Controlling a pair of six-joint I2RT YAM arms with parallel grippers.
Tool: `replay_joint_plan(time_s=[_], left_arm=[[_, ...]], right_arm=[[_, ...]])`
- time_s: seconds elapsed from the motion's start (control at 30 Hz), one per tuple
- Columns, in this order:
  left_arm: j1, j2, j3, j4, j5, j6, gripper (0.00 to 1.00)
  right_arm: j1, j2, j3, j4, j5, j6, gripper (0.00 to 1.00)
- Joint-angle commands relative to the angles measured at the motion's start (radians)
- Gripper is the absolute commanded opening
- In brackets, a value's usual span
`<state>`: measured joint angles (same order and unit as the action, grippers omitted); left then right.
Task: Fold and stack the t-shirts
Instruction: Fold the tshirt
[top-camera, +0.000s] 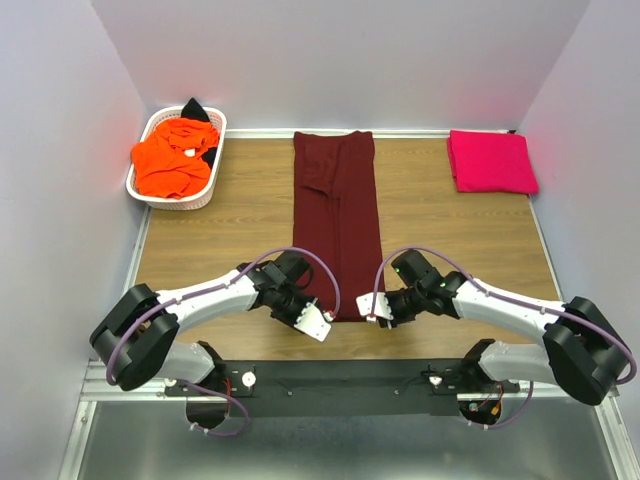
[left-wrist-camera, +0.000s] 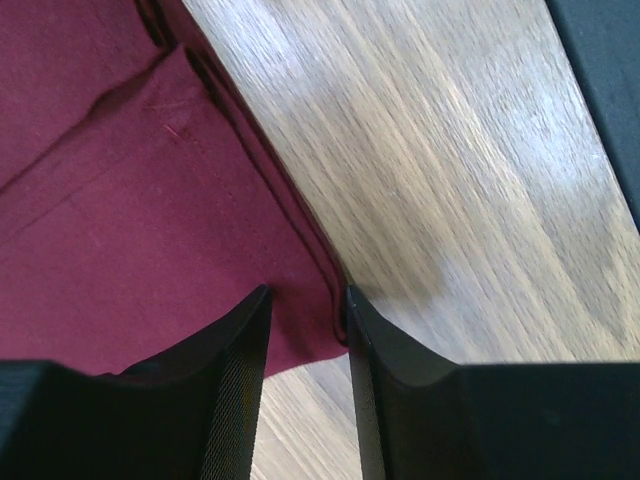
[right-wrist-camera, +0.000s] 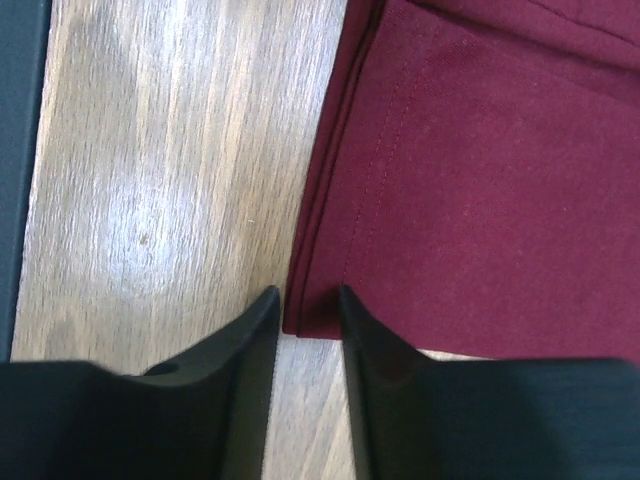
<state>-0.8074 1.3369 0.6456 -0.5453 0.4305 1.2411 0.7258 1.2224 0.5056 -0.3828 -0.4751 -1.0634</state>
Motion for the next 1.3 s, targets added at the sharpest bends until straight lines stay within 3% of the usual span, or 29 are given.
replay_joint_plan(time_s=[0.0,0.13,0.3,0.4,0.5,0.53,0.57,1.03,1.27], left_arm=[[-0.007,0.015,-0.006,-0.096,-0.055,0.009,0.45],[-0.009,0.012,-0.006,-0.120,-0.068,0.014,0.39],[-0.015,0.004,-0.031,-0.084,-0.082,-0.002,0.35],[-0.024,0.025,-0.023,-0.073,-0.082,-0.022,0.26],[-0.026,0.013,-0.008,-0.076,-0.064,-0.035,0.11],[-0.026,0.007,-0.003,-0.074,-0.059,-0.041,0.01],[-0.027,-0.007,0.005,-0.076,-0.050,-0.049,0.00],[-0.019,-0.130,0.088,-0.192,0.048,-0.109,0.00],[0.129,-0.058,0.187,-0.185,0.040,-0.045,0.00]], right_arm=[[0.007,0.045,-0.019,-0.034,0.069,0.013,0.32],[0.007,0.049,-0.016,-0.036,0.079,0.025,0.17],[0.007,0.049,-0.013,-0.036,0.087,0.037,0.05],[0.007,0.048,-0.001,-0.036,0.090,0.062,0.01],[0.007,0.028,0.016,-0.039,0.082,0.080,0.01],[0.006,0.010,0.020,-0.042,0.079,0.095,0.01],[0.007,0.002,0.031,-0.051,0.076,0.103,0.01],[0.024,-0.164,0.122,-0.206,0.069,0.207,0.01],[0.009,-0.087,0.209,-0.179,0.115,0.168,0.01]])
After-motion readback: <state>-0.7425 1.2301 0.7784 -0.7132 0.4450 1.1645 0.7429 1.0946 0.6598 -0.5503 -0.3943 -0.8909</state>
